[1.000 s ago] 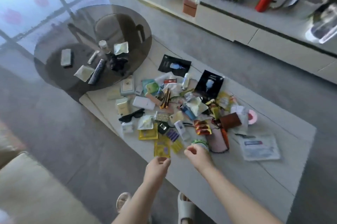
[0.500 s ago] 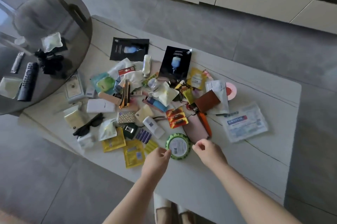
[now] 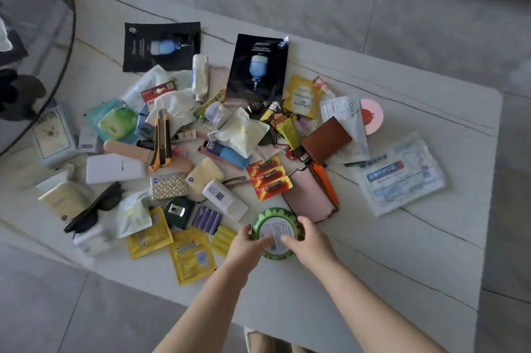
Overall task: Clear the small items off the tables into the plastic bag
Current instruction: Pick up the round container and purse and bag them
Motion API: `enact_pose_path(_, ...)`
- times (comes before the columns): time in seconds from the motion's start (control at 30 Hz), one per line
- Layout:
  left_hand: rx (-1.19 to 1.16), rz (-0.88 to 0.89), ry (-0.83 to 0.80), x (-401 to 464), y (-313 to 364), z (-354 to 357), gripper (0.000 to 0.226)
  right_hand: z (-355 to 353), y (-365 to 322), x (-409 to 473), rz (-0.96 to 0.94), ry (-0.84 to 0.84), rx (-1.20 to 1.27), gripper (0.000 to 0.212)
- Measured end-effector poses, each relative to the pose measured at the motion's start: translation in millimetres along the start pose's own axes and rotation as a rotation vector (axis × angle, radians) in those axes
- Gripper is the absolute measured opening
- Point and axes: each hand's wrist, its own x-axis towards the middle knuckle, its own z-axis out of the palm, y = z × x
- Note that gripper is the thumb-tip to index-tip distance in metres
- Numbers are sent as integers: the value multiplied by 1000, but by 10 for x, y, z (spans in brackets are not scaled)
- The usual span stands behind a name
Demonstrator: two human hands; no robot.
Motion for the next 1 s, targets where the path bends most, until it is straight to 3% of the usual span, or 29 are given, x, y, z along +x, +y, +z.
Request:
enact_pose_path(0.17,-105,-45,-6,-104,-12,44,51,-86,-40,-42,-50,69,84,50)
enact_pose_path(0.33,-369,-2,6,-273,131,62,57,-338,-131,-101,-131,98,102,38)
enact_pose_path(0.57,-410,26,-37,-249,157,-13,54,-534,-141,145,-103,465,-107,52)
enact_pose_path(0.73,-436,4,2,-130,-43,-181,48,-492,-57,391,43,391,-305,55)
enact_pose_path(0.83,-456,4,8,-98,-118,-254,49,-424,-45,431,60,482,-506,48)
enact_pose_path(1.0,-476,23,-3,-140,-102,-287,49,-373,-26,364,102,453,-481,43)
